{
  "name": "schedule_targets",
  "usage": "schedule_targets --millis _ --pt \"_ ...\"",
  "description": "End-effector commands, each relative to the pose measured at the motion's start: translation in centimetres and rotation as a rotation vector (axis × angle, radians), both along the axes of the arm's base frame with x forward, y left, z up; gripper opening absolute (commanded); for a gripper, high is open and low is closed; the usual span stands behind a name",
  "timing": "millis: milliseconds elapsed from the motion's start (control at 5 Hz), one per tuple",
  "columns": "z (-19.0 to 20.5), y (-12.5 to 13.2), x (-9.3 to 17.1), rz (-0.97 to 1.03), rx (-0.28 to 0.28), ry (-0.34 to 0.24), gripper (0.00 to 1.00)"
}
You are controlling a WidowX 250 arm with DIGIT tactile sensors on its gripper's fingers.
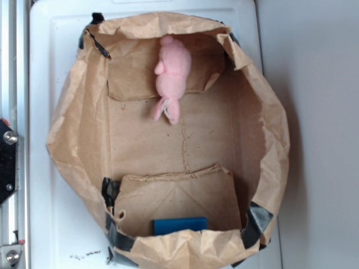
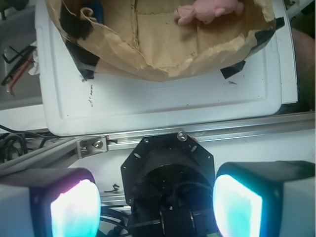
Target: Grab the pink bunny.
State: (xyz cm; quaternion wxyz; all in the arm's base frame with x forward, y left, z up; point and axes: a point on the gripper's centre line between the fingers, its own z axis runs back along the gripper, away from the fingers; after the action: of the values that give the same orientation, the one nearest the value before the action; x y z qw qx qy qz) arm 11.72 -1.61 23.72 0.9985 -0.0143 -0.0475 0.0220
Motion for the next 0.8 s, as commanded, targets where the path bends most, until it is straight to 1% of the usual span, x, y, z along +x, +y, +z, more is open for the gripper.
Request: schedule_targets --millis 0,200,400,600 --pt "0.0 0.0 0.0 0.0 0.0 0.0 1.0" --pt "0.3 2.2 5.0 0.13 0.045 -0.038 1.0" --pt "0.0 4.9 9.6 0.221 0.052 -0.029 1.0" --pt "-1.2 7.2 12.4 0.315 0.06 -0.042 1.0"
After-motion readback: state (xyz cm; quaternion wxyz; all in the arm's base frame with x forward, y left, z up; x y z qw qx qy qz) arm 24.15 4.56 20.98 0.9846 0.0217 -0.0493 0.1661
